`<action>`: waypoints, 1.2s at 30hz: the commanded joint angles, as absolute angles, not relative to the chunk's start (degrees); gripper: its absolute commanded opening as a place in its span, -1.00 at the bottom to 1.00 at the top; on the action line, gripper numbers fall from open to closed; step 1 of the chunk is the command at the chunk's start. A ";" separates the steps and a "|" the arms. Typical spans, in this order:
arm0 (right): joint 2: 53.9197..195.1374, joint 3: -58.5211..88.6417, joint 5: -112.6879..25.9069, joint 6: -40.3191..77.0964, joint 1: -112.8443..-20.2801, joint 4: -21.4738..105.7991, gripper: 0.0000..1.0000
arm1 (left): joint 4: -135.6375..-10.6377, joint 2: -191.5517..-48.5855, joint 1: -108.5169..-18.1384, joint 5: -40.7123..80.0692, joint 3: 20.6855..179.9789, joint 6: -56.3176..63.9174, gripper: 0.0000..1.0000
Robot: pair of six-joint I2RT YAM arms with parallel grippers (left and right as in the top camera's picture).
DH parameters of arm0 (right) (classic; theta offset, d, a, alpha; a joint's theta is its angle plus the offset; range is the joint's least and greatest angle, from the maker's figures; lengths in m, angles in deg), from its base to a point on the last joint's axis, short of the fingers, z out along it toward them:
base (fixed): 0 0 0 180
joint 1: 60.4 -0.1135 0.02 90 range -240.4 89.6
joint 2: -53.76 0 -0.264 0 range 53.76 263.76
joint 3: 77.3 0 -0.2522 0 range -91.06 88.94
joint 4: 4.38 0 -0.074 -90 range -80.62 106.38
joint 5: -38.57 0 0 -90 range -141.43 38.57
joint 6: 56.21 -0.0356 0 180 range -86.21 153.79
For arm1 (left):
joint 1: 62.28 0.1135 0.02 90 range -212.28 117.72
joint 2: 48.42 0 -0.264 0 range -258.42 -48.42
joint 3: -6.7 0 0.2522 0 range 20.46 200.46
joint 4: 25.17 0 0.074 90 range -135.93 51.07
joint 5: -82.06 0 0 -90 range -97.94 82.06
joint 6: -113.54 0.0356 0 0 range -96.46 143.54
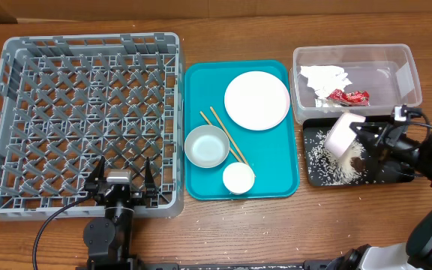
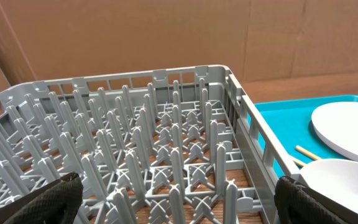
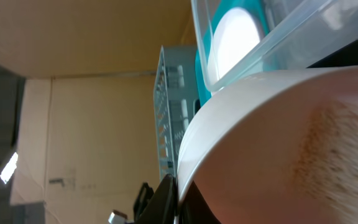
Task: Sort waste into correct bins and load items into the dishwasher
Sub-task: 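Hold the bowl tipped and shake rice onto the black tray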
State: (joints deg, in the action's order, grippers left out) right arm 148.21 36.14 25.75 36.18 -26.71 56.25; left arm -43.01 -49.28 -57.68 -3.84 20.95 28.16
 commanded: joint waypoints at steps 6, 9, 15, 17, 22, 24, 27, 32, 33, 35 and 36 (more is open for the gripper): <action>148.30 36.49 37.58 18.37 -25.33 46.17 -0.93 | -43.05 -48.67 -57.46 -3.62 20.73 27.83 0.99; 148.30 36.49 38.52 12.64 -25.33 43.66 -0.93 | -43.05 -48.67 -57.46 -3.62 20.73 27.83 1.00; 148.30 36.49 38.50 8.42 -25.33 44.16 -0.93 | -43.05 -48.67 -57.46 -3.62 20.73 27.83 0.99; 148.28 36.49 38.50 6.11 -25.35 44.42 -0.93 | -43.05 -48.67 -57.46 -3.62 20.73 27.81 1.00; 148.28 36.47 38.52 5.25 -25.35 44.34 -0.93 | -43.05 -48.67 -57.46 -3.62 20.73 27.81 1.00; 148.21 36.49 38.52 5.30 -25.35 45.43 -0.93 | -43.05 -48.67 -57.46 -3.62 20.73 27.81 1.00; 148.14 36.47 38.52 6.19 -25.46 45.21 -0.93 | -43.05 -48.67 -57.46 -3.62 20.73 27.83 1.00; 147.82 36.47 38.17 7.55 -25.85 43.24 -0.93 | -43.05 -48.67 -57.46 -3.62 20.73 27.81 1.00; 147.60 36.47 38.10 8.55 -26.36 43.29 -0.93 | -43.05 -48.67 -57.46 -3.62 20.73 27.81 1.00; 146.88 36.47 37.23 9.76 -27.49 43.31 -0.93 | -43.05 -48.69 -57.46 -3.62 20.73 27.83 0.99; 146.33 36.47 36.64 9.80 -28.06 43.27 -0.93 | -43.05 -48.67 -57.46 -3.62 20.73 27.83 0.99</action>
State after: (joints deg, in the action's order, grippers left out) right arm 148.21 36.29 36.42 7.72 -26.38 43.46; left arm -43.01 -49.28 -57.68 -3.84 20.95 28.18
